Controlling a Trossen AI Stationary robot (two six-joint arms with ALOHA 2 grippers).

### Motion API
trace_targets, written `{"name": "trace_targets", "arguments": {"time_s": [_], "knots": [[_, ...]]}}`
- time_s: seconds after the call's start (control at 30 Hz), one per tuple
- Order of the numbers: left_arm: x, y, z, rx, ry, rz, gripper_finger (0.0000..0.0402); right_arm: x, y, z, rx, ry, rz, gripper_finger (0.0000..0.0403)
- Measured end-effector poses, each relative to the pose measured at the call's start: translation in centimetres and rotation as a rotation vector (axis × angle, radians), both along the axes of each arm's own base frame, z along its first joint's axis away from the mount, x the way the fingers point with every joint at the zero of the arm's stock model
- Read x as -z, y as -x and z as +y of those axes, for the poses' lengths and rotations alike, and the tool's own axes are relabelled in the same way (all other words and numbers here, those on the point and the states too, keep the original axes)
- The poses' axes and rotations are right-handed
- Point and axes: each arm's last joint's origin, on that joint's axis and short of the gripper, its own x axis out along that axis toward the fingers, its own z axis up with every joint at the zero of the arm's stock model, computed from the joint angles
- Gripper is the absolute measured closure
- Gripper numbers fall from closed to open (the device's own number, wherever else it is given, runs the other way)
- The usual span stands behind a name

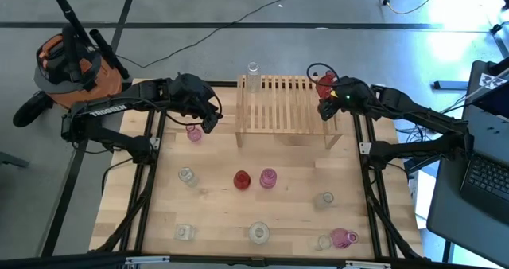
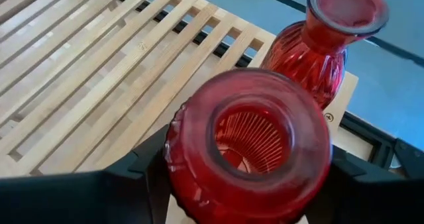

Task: Sort vases onto shelf
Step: Put the right red vase on the shelf aligned with the other red vase, then put the middle pink vase on the shelf

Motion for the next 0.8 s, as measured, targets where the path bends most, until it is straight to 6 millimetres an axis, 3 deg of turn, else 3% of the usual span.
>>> {"name": "trace_targets", "arguments": {"time_s": [0.5,0.67,0.8], "knots": [[0.0,0.0,0.0,0.005,0.005,-0.002,0.0231,-2.3,0.7,0.2,-0.062,0.172,-0.091,0.0169],[0.0,0.0,0.0,0.005,0.005,-0.003,0.0231,-3.8,0.4,0.0,-0.120,0.300,-0.108,0.0169],[0.0,0.0,0.0,0.005,0.005,-0.005,0.0230,-5.5,-0.7,0.1,-0.327,0.418,-0.238,0.0169]]}}
